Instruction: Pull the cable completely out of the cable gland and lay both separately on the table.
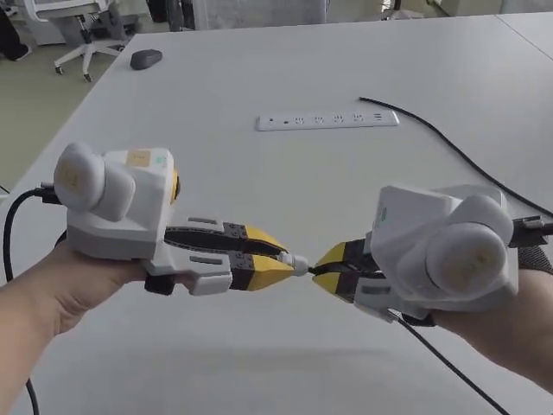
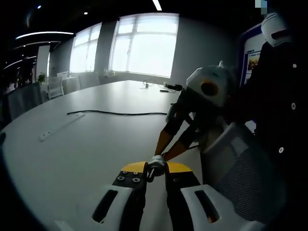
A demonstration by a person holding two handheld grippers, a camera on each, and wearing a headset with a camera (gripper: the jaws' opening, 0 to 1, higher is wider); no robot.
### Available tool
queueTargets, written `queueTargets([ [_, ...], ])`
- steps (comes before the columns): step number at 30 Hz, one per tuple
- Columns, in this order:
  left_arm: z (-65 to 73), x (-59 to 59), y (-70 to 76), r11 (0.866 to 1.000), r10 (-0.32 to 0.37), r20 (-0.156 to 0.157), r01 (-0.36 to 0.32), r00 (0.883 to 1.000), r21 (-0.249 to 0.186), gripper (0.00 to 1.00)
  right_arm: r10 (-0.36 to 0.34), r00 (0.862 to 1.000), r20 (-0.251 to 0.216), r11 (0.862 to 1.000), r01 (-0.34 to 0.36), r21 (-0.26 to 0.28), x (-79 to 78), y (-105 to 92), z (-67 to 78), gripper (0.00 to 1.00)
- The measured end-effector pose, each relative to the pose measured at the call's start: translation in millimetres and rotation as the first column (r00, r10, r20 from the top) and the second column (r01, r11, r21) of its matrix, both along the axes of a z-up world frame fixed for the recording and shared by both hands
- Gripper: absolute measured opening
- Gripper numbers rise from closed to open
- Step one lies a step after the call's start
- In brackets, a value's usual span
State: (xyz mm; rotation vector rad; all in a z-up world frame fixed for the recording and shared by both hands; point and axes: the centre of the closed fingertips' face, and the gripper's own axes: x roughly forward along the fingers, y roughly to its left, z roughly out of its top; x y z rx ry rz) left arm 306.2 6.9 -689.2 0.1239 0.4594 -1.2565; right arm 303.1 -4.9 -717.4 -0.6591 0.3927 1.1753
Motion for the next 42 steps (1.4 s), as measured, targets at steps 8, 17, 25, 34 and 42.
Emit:
queueTargets([
  [8, 3.5, 3.1, 9.6, 1.000, 0.017, 0.006, -0.017, 1.000, -0.005, 0.15, -0.020, 1.000, -0.011, 0.999, 0.019, -0.029, 2.2, -15.8, -7.1, 0.00],
  [17, 5.3, 5.5, 17.3, 0.999, 0.036, 0.019, -0.036, 0.999, -0.007, 0.15, -0.013, 1.000, -0.001, 0.999, 0.013, -0.039, 1.2, -17.7, -6.6, 0.00],
  [25, 4.3, 5.4, 32.3, 0.998, 0.068, 0.017, -0.068, 0.998, -0.003, 0.15, -0.017, 1.000, -0.009, 0.999, 0.017, -0.049, 2.3, -18.0, -8.8, 0.00],
  [34, 6.3, 7.9, 63.2, 0.991, 0.134, 0.022, -0.134, 0.991, -0.014, 0.15, -0.051, 0.998, -0.026, 0.999, 0.050, -0.014, 11.0, -13.7, -1.5, 0.00],
  [42, -0.4, -1.7, 83.7, 0.984, 0.176, 0.011, -0.176, 0.984, -0.016, 0.15, -0.055, 0.998, -0.023, 0.998, 0.056, 0.036, 19.7, 11.2, 10.9, 0.00],
])
